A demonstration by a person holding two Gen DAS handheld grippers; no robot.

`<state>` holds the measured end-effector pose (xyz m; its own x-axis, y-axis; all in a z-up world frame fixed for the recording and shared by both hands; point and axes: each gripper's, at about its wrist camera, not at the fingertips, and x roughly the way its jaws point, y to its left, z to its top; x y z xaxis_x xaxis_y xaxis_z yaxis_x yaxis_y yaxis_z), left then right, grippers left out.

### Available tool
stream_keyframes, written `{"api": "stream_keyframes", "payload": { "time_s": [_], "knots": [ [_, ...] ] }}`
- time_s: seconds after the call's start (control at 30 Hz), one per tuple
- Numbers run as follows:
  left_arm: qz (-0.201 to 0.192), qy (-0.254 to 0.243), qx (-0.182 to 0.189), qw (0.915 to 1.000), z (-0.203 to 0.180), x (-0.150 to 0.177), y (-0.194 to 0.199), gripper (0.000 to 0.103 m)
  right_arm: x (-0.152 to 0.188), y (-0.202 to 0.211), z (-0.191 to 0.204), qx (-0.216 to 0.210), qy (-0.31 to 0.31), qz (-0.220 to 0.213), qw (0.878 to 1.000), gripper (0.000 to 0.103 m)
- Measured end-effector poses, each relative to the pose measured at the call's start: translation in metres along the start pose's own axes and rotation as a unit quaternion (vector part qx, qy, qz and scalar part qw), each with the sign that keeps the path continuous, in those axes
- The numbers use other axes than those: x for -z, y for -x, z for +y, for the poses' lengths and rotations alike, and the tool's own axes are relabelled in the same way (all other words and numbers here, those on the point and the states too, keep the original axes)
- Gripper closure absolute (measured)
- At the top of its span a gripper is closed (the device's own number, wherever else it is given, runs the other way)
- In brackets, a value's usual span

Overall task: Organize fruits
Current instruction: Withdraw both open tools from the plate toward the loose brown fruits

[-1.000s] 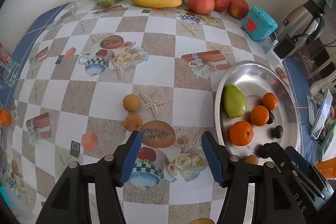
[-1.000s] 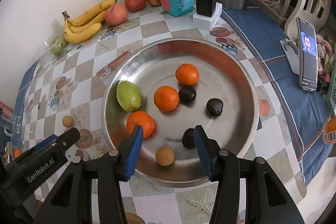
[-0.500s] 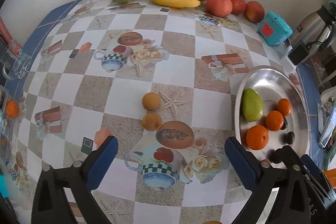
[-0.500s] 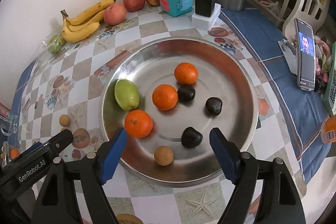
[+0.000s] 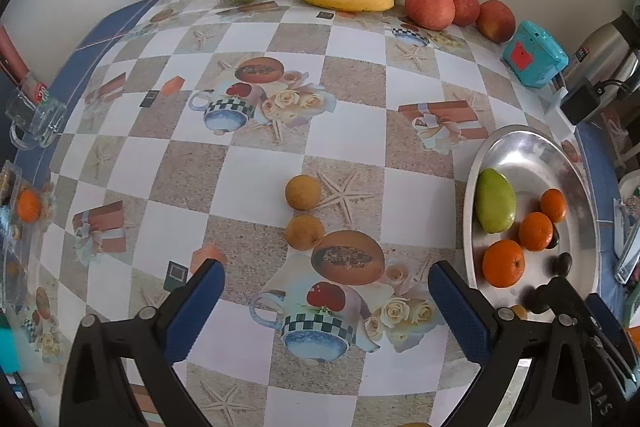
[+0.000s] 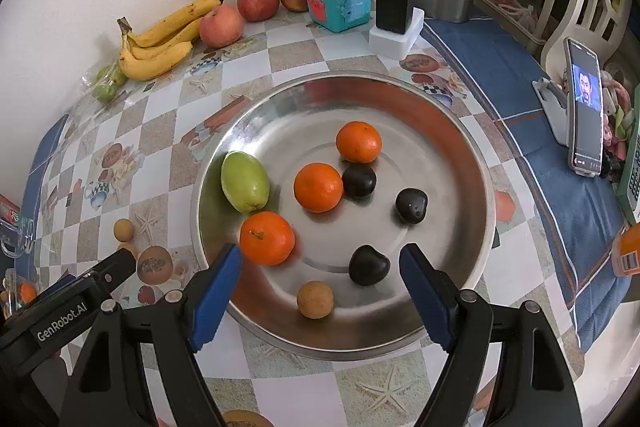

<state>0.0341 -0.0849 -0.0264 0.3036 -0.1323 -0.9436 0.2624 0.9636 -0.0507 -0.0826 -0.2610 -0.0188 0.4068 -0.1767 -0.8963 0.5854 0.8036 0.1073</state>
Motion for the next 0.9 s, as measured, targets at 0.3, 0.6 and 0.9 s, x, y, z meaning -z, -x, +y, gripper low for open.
{"api": "stream_keyframes", "payload": {
  "time_s": [0.3, 0.6, 0.9],
  "knots": [
    [0.002, 0.000, -0.006, 1.0000, 0.002, 0.000, -0.001, 0.000, -0.001, 0.002, -0.001, 0.003, -0.004, -0.008, 1.000, 0.009],
    [0.007, 0.017, 0.010, 0.9998, 0.012, -0.004, -0.003, 0.000, 0.000, 0.001, -0.005, 0.007, -0.013, -0.009, 1.000, 0.009],
    [0.000, 0.062, 0.011, 0.9980, 0.051, -0.015, -0.001, 0.000, 0.000, -0.001, 0.003, -0.001, 0.000, -0.012, 1.000, 0.009]
  ]
}}
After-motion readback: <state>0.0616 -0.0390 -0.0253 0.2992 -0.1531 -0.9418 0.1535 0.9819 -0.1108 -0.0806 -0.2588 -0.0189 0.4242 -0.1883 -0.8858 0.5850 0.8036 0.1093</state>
